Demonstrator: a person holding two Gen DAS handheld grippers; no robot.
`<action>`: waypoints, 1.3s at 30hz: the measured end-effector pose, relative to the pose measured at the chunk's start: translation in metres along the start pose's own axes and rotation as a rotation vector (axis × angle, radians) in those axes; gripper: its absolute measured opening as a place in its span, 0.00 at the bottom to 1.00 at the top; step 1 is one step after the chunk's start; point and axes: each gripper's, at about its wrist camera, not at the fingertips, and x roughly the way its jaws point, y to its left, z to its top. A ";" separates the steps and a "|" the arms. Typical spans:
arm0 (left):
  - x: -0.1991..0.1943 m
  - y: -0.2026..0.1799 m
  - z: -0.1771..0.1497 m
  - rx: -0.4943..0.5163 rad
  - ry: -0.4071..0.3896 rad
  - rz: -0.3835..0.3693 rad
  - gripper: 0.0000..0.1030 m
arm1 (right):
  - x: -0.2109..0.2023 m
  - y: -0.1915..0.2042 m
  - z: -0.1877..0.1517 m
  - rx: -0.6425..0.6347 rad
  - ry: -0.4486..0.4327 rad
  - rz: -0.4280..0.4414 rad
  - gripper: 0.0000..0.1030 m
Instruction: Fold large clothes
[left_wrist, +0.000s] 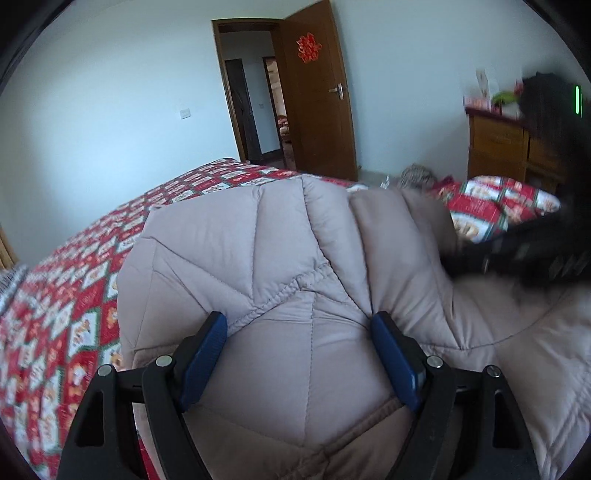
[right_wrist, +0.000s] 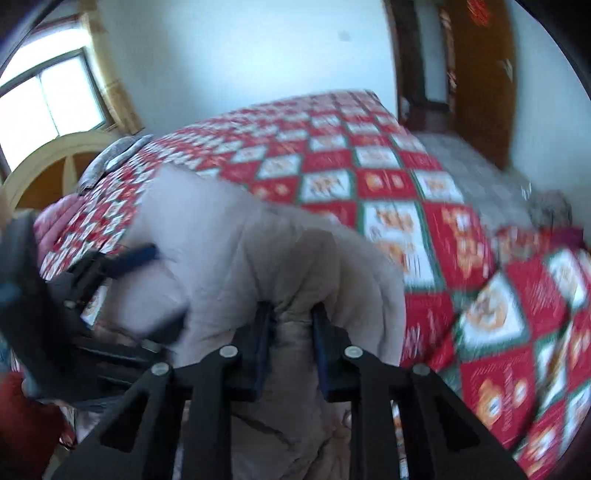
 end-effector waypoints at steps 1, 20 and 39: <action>-0.002 0.003 -0.001 -0.020 -0.012 -0.013 0.79 | 0.002 -0.006 -0.007 0.030 -0.003 0.010 0.23; -0.011 0.013 0.005 -0.100 0.013 0.015 0.81 | -0.001 -0.013 -0.012 0.117 -0.024 0.067 0.25; 0.057 0.080 0.032 -0.317 0.096 0.161 0.85 | 0.045 0.015 0.038 0.068 -0.055 -0.077 0.27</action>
